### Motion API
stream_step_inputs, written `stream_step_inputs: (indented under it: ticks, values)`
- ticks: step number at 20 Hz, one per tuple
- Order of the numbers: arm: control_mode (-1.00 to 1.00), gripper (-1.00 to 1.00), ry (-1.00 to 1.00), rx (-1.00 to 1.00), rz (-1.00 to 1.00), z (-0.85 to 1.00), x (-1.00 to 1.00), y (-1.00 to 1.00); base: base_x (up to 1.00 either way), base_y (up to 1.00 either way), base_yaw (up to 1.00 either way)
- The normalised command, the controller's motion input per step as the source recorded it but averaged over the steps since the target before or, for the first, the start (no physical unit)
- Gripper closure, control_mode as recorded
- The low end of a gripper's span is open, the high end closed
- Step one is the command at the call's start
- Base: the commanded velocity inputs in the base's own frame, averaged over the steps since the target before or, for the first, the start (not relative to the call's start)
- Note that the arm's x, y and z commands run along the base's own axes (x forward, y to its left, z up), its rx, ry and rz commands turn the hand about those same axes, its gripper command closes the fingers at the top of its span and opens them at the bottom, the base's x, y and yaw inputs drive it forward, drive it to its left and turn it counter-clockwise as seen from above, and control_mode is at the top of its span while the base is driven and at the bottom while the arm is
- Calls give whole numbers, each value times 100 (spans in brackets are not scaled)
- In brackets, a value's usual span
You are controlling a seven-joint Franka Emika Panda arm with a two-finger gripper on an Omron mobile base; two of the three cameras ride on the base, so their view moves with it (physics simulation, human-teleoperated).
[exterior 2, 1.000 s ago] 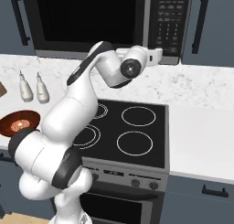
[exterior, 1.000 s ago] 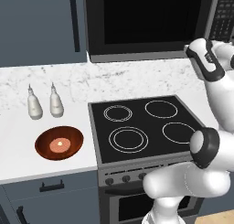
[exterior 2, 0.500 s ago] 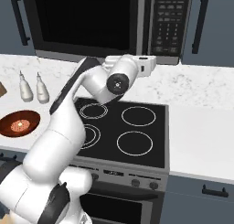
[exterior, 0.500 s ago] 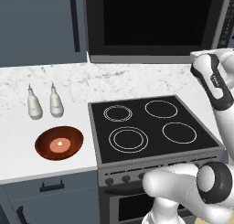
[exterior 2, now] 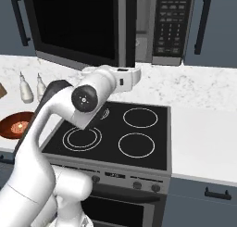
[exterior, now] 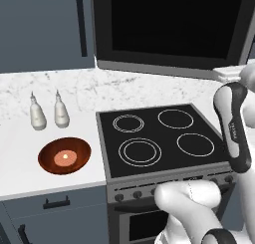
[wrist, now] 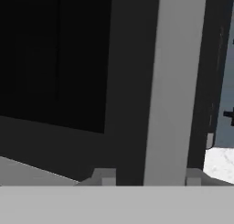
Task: Open the microwave, place the bowl with waffle inside the microwave, then close the microwave door and turn it on.
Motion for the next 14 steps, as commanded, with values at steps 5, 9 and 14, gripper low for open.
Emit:
stream_step_inputs:
  ticks: [5,9,14]
  values:
    - [-100,100,16,-6,0,38,-100,100,0,0,0]
    - [-100,100,14,-9,0,13,-100,100,0,0,0]
    - [-100,-100,10,-8,-1,0,-100,100,0,0,0]
